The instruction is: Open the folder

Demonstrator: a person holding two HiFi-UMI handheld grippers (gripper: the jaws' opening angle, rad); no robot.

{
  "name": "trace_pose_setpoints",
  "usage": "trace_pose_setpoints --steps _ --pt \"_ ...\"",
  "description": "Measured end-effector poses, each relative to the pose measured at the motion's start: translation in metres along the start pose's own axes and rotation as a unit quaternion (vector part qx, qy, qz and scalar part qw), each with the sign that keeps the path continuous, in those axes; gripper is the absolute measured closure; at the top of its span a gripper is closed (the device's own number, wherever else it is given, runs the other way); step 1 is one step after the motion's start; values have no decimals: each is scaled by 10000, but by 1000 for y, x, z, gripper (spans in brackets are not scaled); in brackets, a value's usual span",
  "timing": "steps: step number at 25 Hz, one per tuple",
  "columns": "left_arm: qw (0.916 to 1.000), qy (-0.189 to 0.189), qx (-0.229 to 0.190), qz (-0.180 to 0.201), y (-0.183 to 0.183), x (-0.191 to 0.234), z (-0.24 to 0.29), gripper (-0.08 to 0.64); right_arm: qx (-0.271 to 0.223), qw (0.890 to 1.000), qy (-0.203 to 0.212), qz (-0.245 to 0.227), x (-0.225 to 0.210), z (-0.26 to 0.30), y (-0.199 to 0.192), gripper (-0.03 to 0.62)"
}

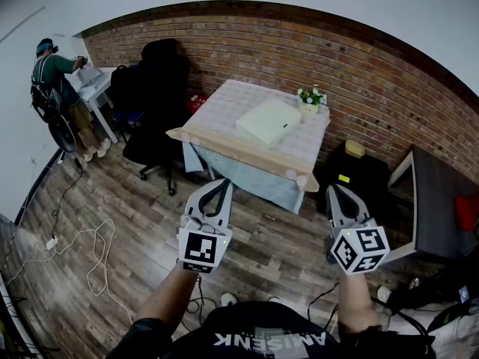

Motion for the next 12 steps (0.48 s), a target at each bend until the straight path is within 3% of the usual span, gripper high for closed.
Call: trace_pose_setpoints --steps 7,12 --pt "9993 -139 179 282 -1 -3 3 549 -8 10000 -2 -46 5 2 4 552" --pt "9993 -176 180 286 -2 -2 1 549 -44 10000 -48 -48 8 0 6 552"
Point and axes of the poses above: the fingertips, and each gripper's own axes: z forward along the fingers, x to its left, y out of its top, the point moved 9 cm from there along -z, backward along the fingers, and after that the axes turned 2 degrees about -y, right-handed, at the moved point
